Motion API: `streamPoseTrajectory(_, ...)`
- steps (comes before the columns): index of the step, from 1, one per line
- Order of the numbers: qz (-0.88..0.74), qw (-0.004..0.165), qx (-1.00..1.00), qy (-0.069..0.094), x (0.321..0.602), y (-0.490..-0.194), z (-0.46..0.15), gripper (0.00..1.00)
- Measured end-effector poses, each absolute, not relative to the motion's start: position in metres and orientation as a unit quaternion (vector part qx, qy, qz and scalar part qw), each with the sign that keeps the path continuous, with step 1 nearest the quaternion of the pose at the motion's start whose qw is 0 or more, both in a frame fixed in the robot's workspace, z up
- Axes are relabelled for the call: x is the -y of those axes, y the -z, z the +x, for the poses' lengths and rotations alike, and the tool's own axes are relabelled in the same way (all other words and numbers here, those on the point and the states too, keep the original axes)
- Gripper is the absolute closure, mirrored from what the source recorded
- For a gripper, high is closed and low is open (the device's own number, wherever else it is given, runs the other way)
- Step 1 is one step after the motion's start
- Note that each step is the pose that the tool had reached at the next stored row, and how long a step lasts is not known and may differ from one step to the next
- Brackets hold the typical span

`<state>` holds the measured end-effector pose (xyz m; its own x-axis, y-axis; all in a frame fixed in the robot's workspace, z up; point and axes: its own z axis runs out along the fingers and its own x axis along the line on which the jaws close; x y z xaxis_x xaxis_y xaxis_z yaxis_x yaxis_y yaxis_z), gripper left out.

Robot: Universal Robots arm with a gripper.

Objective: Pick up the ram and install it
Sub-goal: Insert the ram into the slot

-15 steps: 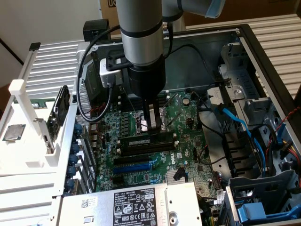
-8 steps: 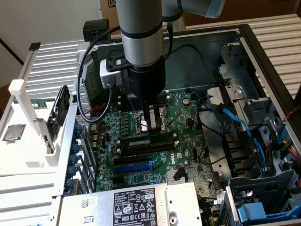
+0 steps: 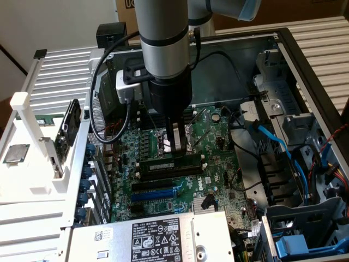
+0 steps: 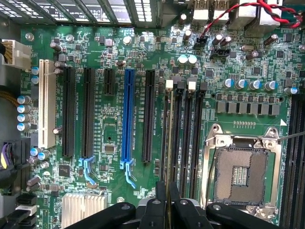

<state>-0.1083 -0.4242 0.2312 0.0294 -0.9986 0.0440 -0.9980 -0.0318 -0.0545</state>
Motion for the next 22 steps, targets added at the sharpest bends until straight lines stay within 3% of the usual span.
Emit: streamPoseTrajectory(22, -0.717, 0.004, -0.696, 0.035, 0.4245, -0.2273, -0.1080, 0.87)
